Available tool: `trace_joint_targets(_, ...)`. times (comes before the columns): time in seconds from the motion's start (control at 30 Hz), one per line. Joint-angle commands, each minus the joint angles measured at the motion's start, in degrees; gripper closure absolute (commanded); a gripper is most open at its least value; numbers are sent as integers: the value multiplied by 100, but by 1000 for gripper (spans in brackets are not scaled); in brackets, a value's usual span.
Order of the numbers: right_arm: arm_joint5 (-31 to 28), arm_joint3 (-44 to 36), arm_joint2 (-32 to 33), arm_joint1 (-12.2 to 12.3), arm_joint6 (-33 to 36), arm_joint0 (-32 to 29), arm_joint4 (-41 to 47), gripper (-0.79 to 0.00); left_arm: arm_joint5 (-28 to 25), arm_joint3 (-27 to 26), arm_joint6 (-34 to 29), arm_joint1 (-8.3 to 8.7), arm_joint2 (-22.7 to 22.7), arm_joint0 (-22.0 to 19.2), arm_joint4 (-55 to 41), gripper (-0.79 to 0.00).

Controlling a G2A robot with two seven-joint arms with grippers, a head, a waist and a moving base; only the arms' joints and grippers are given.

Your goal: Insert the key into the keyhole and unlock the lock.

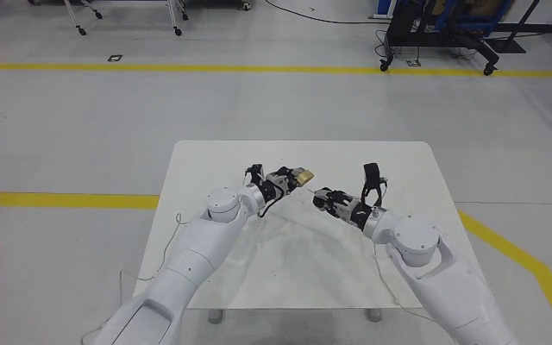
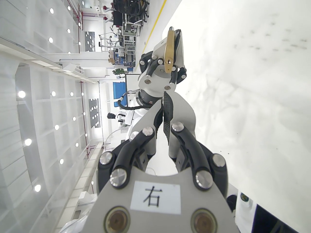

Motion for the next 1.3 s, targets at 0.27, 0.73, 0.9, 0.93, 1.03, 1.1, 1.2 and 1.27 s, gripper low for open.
trace_joint_targets(0.27, -86, 284, -77, -113, -422, 72, 414, 0, -66, -52, -78, -12, -54, 43, 101, 0)
trace_joint_targets(0.73, -148, 443, -176, -202, -601, 213, 260, 0, -42, -54, -169, -41, -87, 60, 212, 0)
trace_joint_targets(0.9, -123, 423, -170, -215, -603, 200, 159, 0, -60, -55, -191, -52, -105, 66, 234, 0)
trace_joint_targets(0.93, -125, 410, -176, -220, -605, 197, 146, 0, -60, -52, -200, -54, -108, 66, 241, 0)
trace_joint_targets(1.03, -112, 377, -210, -233, -611, 198, 67, 0, -52, -47, -198, -60, -112, 65, 270, 0)
trace_joint_targets(1.1, -95, 360, -249, -237, -620, 212, -91, 0, -41, -48, -207, -65, -115, 66, 282, 0)
trace_joint_targets(1.2, -88, 346, -300, -245, -617, 235, -295, 0, -32, -47, -206, -70, -124, 67, 304, 0)
trace_joint_targets(1.27, -92, 353, -316, -253, -614, 244, -352, 0, -36, -49, -208, -72, -128, 69, 330, 0)
